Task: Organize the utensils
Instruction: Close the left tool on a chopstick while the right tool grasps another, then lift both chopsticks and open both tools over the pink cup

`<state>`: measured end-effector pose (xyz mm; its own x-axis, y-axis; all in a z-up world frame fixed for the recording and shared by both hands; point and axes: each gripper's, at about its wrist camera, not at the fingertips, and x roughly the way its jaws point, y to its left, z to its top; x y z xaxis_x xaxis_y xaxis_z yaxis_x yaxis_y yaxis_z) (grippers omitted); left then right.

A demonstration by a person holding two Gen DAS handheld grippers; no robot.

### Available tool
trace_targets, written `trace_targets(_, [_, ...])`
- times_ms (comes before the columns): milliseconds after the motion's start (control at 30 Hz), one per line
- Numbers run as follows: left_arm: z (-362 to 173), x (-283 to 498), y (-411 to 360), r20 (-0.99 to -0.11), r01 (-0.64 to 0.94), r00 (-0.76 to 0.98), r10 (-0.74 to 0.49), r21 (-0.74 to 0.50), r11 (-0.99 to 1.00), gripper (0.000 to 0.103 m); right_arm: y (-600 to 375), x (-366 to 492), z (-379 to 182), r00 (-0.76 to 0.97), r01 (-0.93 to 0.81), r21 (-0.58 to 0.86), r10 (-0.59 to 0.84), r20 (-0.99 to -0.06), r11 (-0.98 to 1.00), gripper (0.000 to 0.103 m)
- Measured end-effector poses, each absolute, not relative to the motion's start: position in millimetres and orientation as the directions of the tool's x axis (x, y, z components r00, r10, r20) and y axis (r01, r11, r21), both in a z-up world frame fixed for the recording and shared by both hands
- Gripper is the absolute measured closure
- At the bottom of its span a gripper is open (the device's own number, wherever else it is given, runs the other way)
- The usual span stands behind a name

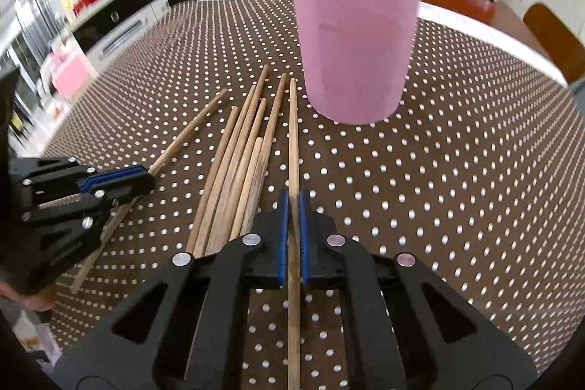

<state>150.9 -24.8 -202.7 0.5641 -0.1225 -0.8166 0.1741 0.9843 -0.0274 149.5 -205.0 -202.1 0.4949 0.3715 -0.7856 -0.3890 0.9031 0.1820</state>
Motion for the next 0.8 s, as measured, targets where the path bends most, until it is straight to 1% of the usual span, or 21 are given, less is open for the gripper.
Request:
trace_targets(133, [-196, 147, -13, -0.789, 0.137, 0.602, -0.125, -0.052, 0.989, 0.097, -223, 141, -193, 0.515, -0.375, 0.29, 0.458, -0.725, 0.881, 0.097])
trace_targets(200, [-188, 145, -7, -0.762, 0.125, 0.633, -0.138, -0.075, 0.989, 0.097, -226, 133, -187, 0.531, -0.377, 0.316, 0.483, -0.697, 0.871, 0.097])
trace_targets(267, [-182, 142, -4, -0.739, 0.125, 0.657, -0.152, -0.092, 0.988, 0.097, -232, 127, -176, 0.555, -0.389, 0.352, 0.521, -0.648, 0.852, 0.097])
trace_targets(333, [-169, 139, 0, -0.695, 0.137, 0.695, -0.181, -0.12, 0.983, 0.097, -235, 125, -167, 0.574, -0.396, 0.375, 0.545, -0.611, 0.838, 0.097])
trace_targets(467, [-139, 133, -2, -0.578, 0.199, 0.776, -0.253, -0.157, 0.967, 0.097, -245, 120, -143, 0.625, -0.413, 0.423, 0.589, -0.513, 0.806, 0.097])
trace_targets(533, [-115, 133, -5, -0.501, 0.242, 0.815, -0.291, -0.162, 0.957, 0.097, -244, 123, -124, 0.657, -0.421, 0.447, 0.605, -0.451, 0.79, 0.097])
trace_targets(700, [-65, 150, -20, -0.337, 0.326, 0.866, -0.369, -0.18, 0.928, 0.097, -255, 136, -80, 0.735, -0.438, 0.452, 0.599, -0.318, 0.777, 0.097])
trace_targets(800, [-44, 166, -26, -0.266, 0.364, 0.871, -0.412, -0.212, 0.907, 0.097, -260, 151, -53, 0.777, -0.437, 0.46, 0.583, -0.24, 0.773, 0.097])
